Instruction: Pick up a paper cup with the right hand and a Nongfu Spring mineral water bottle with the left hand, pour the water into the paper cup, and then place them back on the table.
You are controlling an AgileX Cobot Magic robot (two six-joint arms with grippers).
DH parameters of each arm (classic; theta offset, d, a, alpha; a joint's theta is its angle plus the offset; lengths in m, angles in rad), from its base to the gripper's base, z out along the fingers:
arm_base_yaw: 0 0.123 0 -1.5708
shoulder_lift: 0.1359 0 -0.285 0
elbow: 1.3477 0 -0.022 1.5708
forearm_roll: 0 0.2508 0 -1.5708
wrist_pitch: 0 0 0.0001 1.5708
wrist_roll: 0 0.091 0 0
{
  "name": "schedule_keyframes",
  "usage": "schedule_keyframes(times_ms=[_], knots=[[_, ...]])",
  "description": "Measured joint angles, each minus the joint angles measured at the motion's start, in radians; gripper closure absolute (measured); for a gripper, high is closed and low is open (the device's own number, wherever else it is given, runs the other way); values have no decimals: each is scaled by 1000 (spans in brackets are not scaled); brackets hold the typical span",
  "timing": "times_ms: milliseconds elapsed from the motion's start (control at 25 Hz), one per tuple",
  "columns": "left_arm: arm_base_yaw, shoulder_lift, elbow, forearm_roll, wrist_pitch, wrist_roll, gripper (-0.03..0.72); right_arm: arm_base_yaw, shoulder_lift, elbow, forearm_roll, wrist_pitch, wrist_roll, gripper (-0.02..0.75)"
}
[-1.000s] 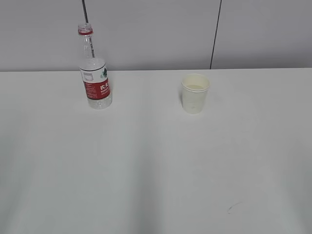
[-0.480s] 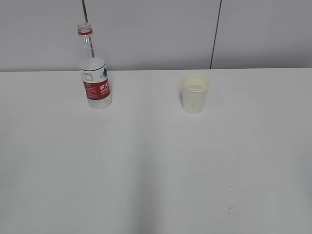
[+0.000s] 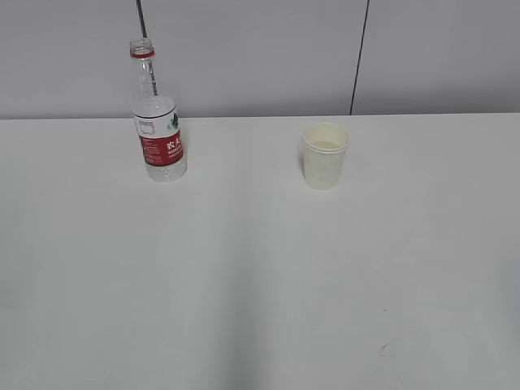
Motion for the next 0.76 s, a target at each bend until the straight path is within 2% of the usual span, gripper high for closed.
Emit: schedule_keyframes(times_ms=[760], knots=[[0,0,0,0,1,0,159,0,0,0,0,0,0,153]])
